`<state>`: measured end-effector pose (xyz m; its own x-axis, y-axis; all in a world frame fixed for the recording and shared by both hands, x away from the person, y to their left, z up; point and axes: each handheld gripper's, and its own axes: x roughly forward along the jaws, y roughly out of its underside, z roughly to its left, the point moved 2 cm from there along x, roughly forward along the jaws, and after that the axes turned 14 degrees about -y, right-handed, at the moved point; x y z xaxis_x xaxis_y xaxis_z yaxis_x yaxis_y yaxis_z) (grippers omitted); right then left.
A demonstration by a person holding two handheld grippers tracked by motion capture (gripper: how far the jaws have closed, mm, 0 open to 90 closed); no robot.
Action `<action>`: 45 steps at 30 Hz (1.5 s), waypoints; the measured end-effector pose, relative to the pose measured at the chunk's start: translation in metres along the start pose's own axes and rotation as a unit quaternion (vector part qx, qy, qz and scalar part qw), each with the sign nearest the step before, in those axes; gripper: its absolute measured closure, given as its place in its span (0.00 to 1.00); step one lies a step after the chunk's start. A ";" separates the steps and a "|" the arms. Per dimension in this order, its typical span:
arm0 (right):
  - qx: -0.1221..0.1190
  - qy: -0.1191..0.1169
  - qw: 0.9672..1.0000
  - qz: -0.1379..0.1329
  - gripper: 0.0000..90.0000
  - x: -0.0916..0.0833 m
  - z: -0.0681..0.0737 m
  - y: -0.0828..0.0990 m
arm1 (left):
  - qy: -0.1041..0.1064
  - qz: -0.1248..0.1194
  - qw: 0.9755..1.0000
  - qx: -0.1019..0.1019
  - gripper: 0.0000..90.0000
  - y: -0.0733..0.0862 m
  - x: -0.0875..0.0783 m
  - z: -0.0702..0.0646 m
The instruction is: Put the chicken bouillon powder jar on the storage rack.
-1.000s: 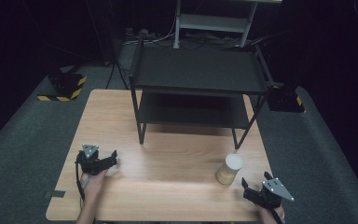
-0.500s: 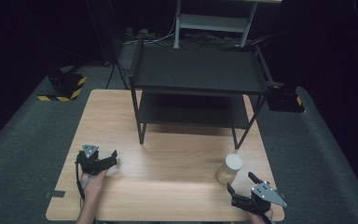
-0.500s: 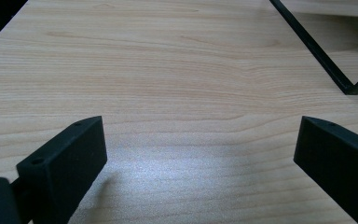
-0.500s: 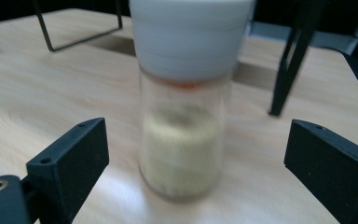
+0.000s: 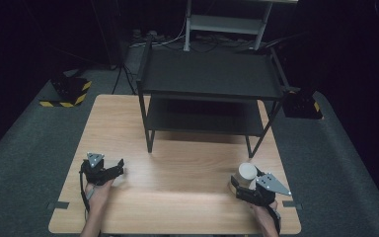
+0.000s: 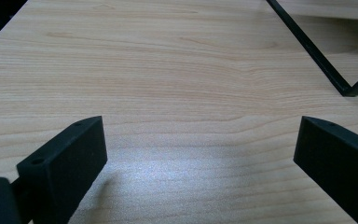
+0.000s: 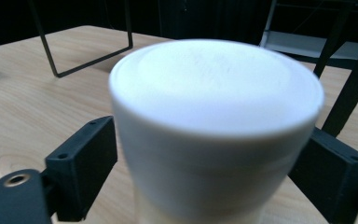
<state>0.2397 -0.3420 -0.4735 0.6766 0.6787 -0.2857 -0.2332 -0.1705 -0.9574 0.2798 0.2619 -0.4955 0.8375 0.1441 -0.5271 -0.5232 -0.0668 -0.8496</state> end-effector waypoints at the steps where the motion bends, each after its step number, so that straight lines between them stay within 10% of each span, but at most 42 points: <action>1: 0.001 0.001 1.000 -0.001 0.17 0.001 0.000 0.000 | 0.000 0.000 1.000 0.000 0.03 0.000 0.000 0.000; 12: -0.005 -0.015 1.000 -0.005 0.37 0.004 -0.008 0.000 | 0.000 -0.001 1.000 0.000 0.03 0.000 0.000 0.000; 36: -0.024 -0.034 0.999 -0.001 0.38 0.006 -0.012 -0.007 | 0.001 -0.001 1.000 0.001 0.03 0.000 0.000 0.000; 45: -0.044 -0.062 0.997 -0.011 0.38 0.011 -0.014 -0.041 | 0.002 -0.001 1.000 0.000 0.03 0.000 0.000 0.000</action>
<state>0.2664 -0.3374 -0.4379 0.5876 0.7656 -0.2618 -0.1524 -0.2130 -0.9651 0.2798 0.2622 -0.4958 0.8395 0.1402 -0.5250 -0.5212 -0.0657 -0.8509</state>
